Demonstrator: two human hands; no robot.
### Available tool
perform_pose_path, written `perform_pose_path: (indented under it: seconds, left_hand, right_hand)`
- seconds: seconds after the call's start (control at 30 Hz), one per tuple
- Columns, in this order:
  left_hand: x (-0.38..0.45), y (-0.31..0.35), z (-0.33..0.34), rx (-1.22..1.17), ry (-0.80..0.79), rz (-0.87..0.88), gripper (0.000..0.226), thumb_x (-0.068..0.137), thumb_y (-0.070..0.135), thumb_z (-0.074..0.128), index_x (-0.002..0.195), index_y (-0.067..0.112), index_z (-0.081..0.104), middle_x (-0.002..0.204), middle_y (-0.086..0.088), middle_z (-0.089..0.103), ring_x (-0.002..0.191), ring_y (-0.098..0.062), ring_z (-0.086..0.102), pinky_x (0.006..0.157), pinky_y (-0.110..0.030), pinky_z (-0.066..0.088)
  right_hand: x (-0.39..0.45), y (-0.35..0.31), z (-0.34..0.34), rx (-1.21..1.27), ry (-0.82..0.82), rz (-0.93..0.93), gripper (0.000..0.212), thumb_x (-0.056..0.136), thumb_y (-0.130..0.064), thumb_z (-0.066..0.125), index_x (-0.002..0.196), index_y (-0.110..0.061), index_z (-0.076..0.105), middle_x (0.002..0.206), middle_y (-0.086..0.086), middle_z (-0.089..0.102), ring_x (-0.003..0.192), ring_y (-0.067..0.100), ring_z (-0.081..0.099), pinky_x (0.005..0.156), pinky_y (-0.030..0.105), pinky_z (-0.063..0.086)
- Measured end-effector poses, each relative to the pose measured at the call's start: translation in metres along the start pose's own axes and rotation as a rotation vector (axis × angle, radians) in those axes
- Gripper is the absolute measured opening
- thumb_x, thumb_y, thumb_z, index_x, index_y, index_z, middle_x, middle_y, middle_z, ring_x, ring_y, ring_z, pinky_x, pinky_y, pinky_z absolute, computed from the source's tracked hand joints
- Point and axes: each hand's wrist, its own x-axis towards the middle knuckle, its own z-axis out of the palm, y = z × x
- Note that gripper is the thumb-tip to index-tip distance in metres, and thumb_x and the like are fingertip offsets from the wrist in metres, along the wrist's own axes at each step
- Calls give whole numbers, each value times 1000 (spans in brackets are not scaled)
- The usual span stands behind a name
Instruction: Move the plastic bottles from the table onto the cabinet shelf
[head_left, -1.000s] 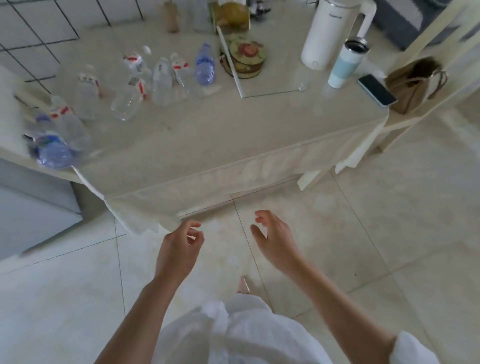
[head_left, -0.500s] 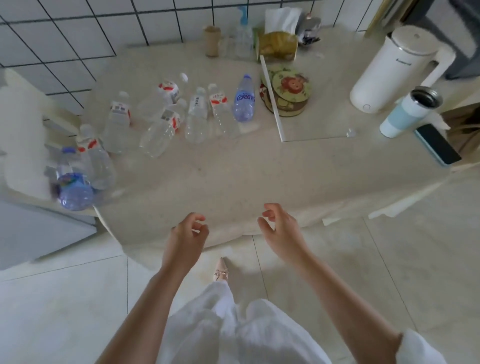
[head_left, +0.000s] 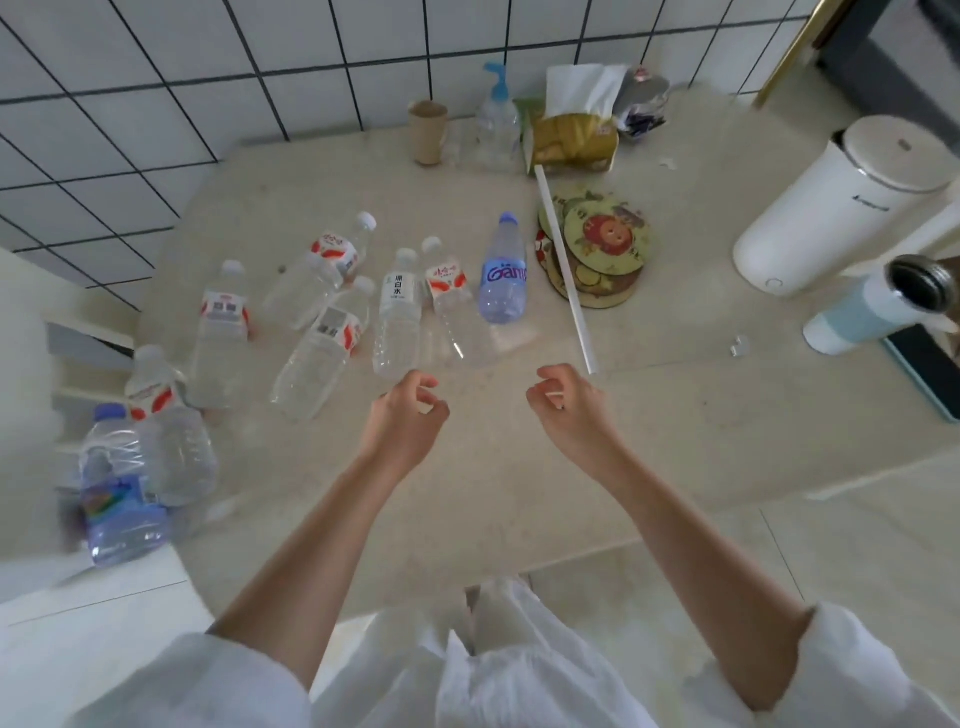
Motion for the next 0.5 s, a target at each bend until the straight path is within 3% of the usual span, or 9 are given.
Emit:
perform_pose_path:
  seconds: [0.13, 0.23, 0.33, 0.5]
  left_hand:
    - [56, 31, 7, -58, 48, -85, 36, 89, 24, 61, 123, 13, 57, 116, -3, 65, 109, -24, 60, 80, -26, 39]
    - [92, 48, 15, -65, 65, -181, 46, 90, 26, 61, 131, 12, 50, 127, -6, 60, 118, -27, 55, 84, -29, 40]
    - [119, 56, 29, 0, 84, -202, 62, 85, 31, 67, 137, 11, 39, 134, -12, 53, 121, -33, 51, 87, -37, 42]
    - [148, 64, 50, 82, 78, -209, 100, 73, 34, 80, 149, 14, 17, 147, -16, 35, 130, -35, 44, 103, -45, 39]
  right_hand:
    - [67, -18, -12, -48, -60, 8, 38, 91, -25, 58, 124, -6, 55, 113, 9, 67, 104, 25, 63, 87, 31, 46]
    - [110, -24, -17, -87, -138, 34, 46, 92, -29, 56, 131, -6, 48, 115, 7, 63, 95, 20, 56, 77, 27, 39]
    - [153, -29, -15, -78, -164, 74, 53, 91, -29, 59, 133, -2, 41, 113, 11, 60, 91, 21, 55, 76, 31, 43]
    - [209, -38, -4, -123, -204, 183, 51, 89, -34, 59, 128, -5, 44, 105, 2, 53, 88, 18, 53, 71, 26, 39]
